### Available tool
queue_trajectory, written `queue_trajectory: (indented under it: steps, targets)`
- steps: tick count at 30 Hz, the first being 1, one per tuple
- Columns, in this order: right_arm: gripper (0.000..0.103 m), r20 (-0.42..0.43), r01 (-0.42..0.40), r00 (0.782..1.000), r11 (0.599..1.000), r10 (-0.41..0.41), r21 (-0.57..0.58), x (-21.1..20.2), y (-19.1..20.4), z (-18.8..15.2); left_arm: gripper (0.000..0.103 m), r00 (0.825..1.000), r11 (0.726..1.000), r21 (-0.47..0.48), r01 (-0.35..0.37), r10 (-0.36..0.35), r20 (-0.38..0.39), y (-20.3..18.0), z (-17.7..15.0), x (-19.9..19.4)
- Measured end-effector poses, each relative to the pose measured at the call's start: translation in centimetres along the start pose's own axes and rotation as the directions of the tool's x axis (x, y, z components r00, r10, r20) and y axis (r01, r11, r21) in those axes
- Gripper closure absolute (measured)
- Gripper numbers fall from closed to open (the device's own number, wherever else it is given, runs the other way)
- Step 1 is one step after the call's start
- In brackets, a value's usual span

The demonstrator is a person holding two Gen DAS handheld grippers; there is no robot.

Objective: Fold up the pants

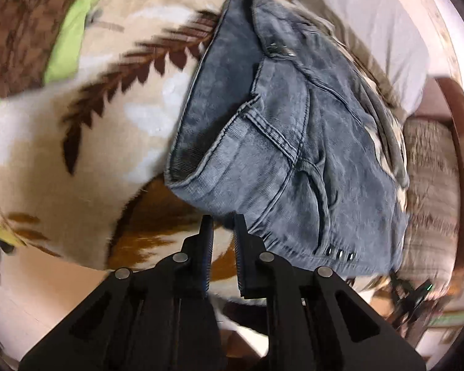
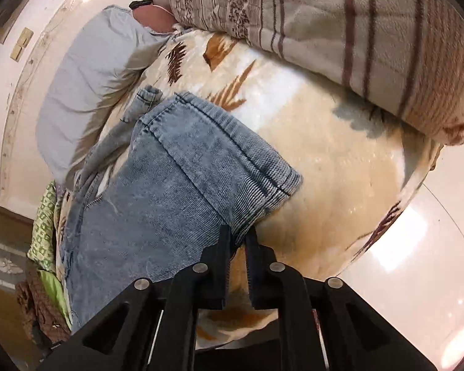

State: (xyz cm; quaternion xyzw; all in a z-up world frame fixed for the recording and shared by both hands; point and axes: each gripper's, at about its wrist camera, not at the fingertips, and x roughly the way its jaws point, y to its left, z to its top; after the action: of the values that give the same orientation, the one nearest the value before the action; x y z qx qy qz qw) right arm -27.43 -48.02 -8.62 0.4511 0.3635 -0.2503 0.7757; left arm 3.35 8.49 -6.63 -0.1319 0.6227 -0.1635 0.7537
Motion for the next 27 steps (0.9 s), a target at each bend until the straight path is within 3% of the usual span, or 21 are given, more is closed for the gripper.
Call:
queue_trajectory:
  steps: [2,4,6,7,8,10,12,17,18,20,23,25,27]
  targets:
    - [0.078,0.035,0.052,0.998,0.998,-0.05,-0.042,-1.5,0.7,0.4,0.092,0.999,0.996,0.088,0.025,-0.027,0.021,-0.2,-0.5,-1.8]
    - [0.073,0.129,0.104,0.987,0.989,-0.091,-0.103,-4.1,1.5,1.2,0.086,0.994,0.985,0.165,0.058,-0.072,0.078,-0.3,-0.5,-4.5]
    - [0.057,0.186,0.123,0.978,0.982,-0.096,-0.14,-5.1,2.7,2.4,0.062,0.989,0.979,0.201,0.035,-0.063,0.136,-0.9,0.5,-6.0]
    - [0.043,0.197,0.122,0.976,0.98,-0.09,-0.156,-5.2,3.3,3.3,0.04,0.985,0.977,0.213,-0.012,-0.025,0.172,-1.4,1.6,-6.3]
    - [0.038,0.199,0.115,0.977,0.978,-0.08,-0.171,-4.7,4.0,4.5,0.035,0.98,0.975,0.218,-0.048,0.004,0.197,-1.9,2.8,-6.1]
    - [0.037,0.158,0.078,0.986,0.979,-0.048,-0.19,-3.0,4.8,6.4,0.035,0.981,0.973,0.219,-0.075,0.033,0.189,-2.7,5.1,-4.6]
    - [0.037,0.098,0.051,0.995,0.982,-0.033,-0.181,-0.1,5.8,8.5,0.035,0.991,0.978,0.193,-0.077,0.053,0.124,-3.6,7.4,-1.8]
    - [0.037,0.013,0.123,0.992,0.977,-0.122,-0.174,6.1,6.7,10.8,0.036,0.994,0.976,0.185,-0.111,0.104,0.047,-5.3,9.1,2.2]
    - [0.039,0.012,0.138,0.99,0.971,-0.138,-0.197,6.6,7.0,10.7,0.036,0.994,0.976,0.19,-0.108,0.103,0.037,-5.7,9.1,2.6]
    - [0.096,0.035,0.161,0.987,0.936,-0.158,-0.314,6.7,8.7,10.4,0.04,0.996,0.973,0.216,-0.087,0.08,0.042,-6.6,8.8,2.7]
    - [0.097,0.09,0.197,0.98,0.913,-0.176,-0.358,5.9,9.0,10.5,0.04,0.984,0.945,0.275,-0.178,0.168,0.057,-7.4,8.3,4.0]
    - [0.096,0.067,0.248,0.968,0.899,-0.24,-0.36,7.1,7.8,10.6,0.04,0.977,0.939,0.269,-0.212,0.214,0.023,-7.1,8.4,5.6]
    - [0.095,0.067,0.255,0.966,0.893,-0.248,-0.371,7.3,7.6,10.7,0.04,0.979,0.945,0.257,-0.203,0.202,0.031,-7.0,8.4,5.2]
